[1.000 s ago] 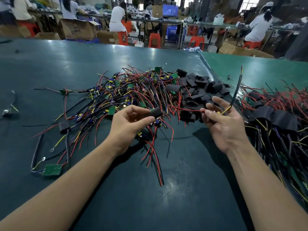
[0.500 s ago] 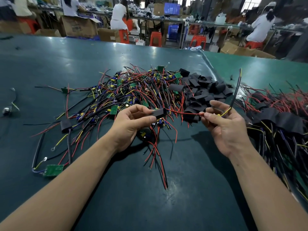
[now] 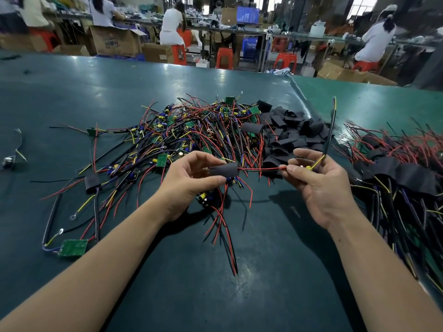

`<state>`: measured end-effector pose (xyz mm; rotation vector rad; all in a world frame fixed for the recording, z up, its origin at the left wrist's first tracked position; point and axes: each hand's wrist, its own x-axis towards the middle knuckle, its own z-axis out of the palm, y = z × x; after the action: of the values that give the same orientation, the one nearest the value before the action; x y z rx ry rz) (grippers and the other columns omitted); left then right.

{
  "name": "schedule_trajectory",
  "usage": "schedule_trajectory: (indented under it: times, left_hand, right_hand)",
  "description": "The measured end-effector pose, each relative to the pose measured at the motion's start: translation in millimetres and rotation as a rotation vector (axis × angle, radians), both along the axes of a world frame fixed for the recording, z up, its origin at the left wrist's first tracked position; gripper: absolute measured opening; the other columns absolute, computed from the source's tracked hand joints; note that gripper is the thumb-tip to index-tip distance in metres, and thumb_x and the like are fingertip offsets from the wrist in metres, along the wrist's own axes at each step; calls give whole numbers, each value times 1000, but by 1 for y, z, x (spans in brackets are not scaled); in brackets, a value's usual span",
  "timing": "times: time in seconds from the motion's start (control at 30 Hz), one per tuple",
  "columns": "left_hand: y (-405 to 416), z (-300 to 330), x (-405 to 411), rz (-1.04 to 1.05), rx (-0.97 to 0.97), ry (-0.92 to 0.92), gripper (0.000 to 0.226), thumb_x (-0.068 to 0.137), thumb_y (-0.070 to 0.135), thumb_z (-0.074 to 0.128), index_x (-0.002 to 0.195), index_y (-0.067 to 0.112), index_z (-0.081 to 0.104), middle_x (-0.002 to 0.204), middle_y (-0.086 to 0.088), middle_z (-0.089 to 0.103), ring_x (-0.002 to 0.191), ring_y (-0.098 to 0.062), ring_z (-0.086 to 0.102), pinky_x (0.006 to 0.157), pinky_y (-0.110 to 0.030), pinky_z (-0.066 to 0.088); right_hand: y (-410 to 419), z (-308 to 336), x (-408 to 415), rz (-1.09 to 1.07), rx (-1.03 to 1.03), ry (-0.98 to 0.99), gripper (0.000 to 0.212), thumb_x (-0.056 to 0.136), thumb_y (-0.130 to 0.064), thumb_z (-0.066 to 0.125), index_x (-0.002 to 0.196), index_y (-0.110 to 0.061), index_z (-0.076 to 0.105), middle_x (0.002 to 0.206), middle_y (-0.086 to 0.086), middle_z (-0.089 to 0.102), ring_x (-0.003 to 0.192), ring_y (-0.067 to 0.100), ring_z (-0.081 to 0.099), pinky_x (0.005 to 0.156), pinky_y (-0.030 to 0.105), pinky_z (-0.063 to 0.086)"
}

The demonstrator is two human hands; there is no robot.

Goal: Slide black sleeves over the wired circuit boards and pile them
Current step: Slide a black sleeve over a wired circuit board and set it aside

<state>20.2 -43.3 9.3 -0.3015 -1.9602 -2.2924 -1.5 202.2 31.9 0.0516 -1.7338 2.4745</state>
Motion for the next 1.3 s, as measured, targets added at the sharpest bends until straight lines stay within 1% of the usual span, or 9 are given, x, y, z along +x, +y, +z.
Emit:
schedule_trajectory:
  times: [0.1,0.2,0.27,0.37,0.53,0.67,0.87,1.03,1.3]
  left_hand:
    - [6,-1,2,37,-172,109,35,69,0,82,96,11,62,100,-1,75,93,-13,69,77,-22,54]
    - [9,0,5,137,-313,326,35,72,2,84,98,7,62,101,-6,74,99,-21,70,89,-38,55]
    - [10,0,7,298,-564,509,35,72,15,87,98,18,64,106,-4,71,111,-20,64,99,-45,47]
    - [7,4,8,536,-872,636,35,69,38,83,100,29,69,116,0,63,120,-14,50,104,-39,30]
    - [10,8,13,391,-896,729,37,75,21,83,108,9,71,106,-2,70,100,-19,60,92,-45,44]
    - [17,10,16,350,-946,798,35,78,18,76,110,7,70,103,-1,73,93,-14,56,92,-38,45]
    - [21,3,18,176,-591,512,33,84,13,76,114,17,63,107,7,71,103,-10,67,91,-35,53]
    - [29,1,16,150,-393,458,29,82,8,74,102,26,61,104,5,69,101,-16,68,93,-33,53]
    - [38,7,19,109,-130,303,23,79,-11,71,81,10,61,100,-11,69,93,-17,68,86,-26,54]
  right_hand:
    - [-11,2,5,50,-42,10,20,83,13,62,97,-2,65,85,10,70,80,22,72,72,24,58]
    - [-27,2,12,142,-163,-35,11,93,3,55,100,0,63,93,17,72,92,26,72,78,26,59]
    - [-30,3,14,201,-228,-54,17,98,2,46,105,0,62,104,22,70,100,30,69,85,31,59]
    - [-28,6,16,251,-201,-65,25,98,4,40,109,-4,61,116,23,68,110,32,67,91,36,57]
    - [-31,5,19,364,-188,-92,25,91,1,50,110,-12,59,121,16,69,117,27,65,102,48,47]
    - [-36,3,23,443,-203,-51,33,86,0,49,116,-13,57,128,12,66,124,21,60,100,42,50]
    - [-35,6,24,451,-219,-11,40,84,-2,51,123,-13,57,134,10,63,129,19,55,108,38,44]
    - [-38,6,25,429,-271,-4,35,83,-1,53,116,-11,61,134,9,63,129,19,55,109,37,42]
    - [-39,9,27,456,-426,-8,28,85,0,52,97,-13,73,135,10,61,127,22,57,102,41,48]
